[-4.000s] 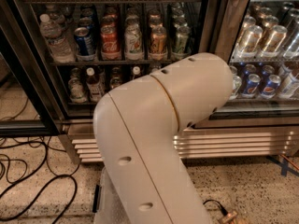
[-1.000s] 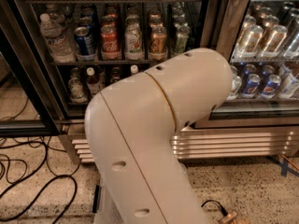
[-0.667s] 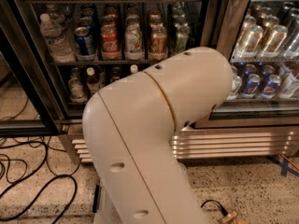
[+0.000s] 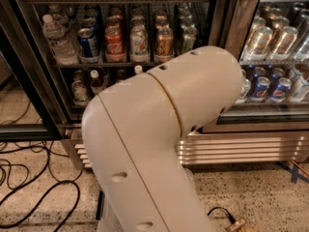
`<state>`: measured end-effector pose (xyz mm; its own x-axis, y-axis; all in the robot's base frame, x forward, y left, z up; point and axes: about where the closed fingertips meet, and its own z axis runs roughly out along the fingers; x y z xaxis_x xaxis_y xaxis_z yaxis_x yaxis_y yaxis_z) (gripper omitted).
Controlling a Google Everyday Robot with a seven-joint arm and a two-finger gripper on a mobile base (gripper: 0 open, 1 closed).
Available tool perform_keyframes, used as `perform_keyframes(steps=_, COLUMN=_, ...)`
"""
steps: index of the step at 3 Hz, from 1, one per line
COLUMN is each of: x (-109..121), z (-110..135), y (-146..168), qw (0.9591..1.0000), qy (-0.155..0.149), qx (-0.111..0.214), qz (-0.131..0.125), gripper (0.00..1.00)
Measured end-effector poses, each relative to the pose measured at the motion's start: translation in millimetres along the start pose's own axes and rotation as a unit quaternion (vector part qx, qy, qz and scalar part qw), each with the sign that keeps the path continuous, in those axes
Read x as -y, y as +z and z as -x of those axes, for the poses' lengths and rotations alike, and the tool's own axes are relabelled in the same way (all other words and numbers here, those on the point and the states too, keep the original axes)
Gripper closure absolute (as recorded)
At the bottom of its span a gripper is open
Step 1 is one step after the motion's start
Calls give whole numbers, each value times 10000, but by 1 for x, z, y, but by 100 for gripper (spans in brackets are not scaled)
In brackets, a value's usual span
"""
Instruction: Pick blue plastic bottle from bottom shelf of fridge
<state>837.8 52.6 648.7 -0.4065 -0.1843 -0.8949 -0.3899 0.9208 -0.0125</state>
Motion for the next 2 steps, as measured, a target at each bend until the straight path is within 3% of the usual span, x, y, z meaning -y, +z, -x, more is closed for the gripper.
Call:
perform_keyframes(steps=1, x=-8, z=14, y=-21, qw=9999, qy=-62, qx=101, qz=-20, gripper=100)
perform_keyframes(steps=2, x=-27, z=41, y=-61, qw=9995, qy=-170, qx=267, qz=-8, gripper=100)
